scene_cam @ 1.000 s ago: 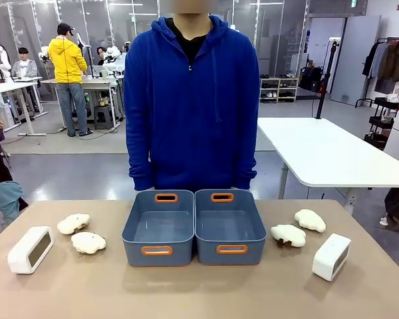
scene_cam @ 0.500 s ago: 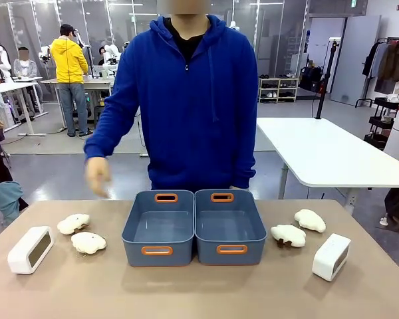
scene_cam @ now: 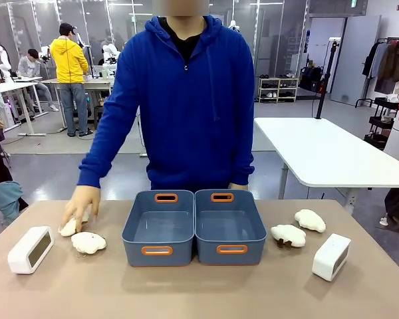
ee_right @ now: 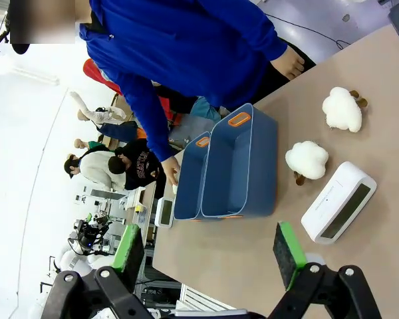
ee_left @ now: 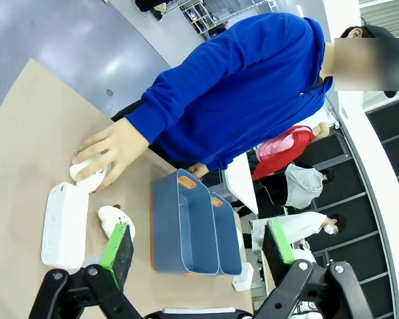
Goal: Sort the digital clocks into the basket.
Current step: Pick up the Digital clock from the table and place it into the empty Plastic storage basket.
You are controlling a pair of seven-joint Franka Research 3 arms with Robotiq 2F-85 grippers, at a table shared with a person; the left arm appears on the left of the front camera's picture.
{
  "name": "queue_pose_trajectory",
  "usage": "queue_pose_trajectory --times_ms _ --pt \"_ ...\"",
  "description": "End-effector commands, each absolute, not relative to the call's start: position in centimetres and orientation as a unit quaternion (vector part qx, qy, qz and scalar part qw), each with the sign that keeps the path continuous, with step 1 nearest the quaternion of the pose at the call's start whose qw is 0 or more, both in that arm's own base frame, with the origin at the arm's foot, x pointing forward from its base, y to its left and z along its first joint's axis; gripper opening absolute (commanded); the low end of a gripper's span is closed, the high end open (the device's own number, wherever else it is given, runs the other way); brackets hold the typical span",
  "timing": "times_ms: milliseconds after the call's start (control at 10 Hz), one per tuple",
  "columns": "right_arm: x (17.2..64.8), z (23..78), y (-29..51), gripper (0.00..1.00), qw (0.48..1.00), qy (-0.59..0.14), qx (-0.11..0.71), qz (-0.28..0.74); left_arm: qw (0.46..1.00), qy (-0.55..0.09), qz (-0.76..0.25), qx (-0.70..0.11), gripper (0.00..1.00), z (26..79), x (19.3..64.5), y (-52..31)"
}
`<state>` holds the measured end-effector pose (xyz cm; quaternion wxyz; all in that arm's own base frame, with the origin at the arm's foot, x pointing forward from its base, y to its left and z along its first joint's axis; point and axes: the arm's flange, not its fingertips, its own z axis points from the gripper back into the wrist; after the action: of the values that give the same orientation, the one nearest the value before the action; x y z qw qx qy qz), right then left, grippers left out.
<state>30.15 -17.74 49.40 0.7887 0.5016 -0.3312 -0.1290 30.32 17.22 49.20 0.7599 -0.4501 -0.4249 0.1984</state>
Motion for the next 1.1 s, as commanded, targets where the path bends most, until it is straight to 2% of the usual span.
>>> queue_pose_trajectory --times_ms 0,300,400,600,800,1000 --pt "30.3 49.4 -17.8 1.0 0.784 -0.337 0.506 -0.126 0.755 -0.425 0.197 -0.459 1.0 49.1 30.4 17.3" --pt "30.1 49.4 -17.7 1.0 0.789 -0.331 0.502 -0.129 0.755 -0.425 0.197 -0.459 1.0 49.1 30.4 17.3" --pt "30.0 49.6 -16.6 1.0 0.824 -0.344 0.446 -0.058 0.755 -0.425 0.197 -0.459 1.0 49.1 30.4 17.3" --pt "31.0 49.9 -14.5 1.0 0.873 -0.319 0.37 0.001 0.755 -0.425 0.197 -0.459 1.0 49.1 30.4 17.3" --pt "32.8 49.6 -12.7 1.0 0.898 -0.3 0.323 0.006 0.755 -0.425 0.197 -0.459 1.0 49.1 30.4 17.3" --pt "35.7 47.9 -10.0 1.0 0.912 -0.298 0.275 -0.062 0.755 -0.425 0.197 -0.459 1.0 49.1 30.4 17.3"
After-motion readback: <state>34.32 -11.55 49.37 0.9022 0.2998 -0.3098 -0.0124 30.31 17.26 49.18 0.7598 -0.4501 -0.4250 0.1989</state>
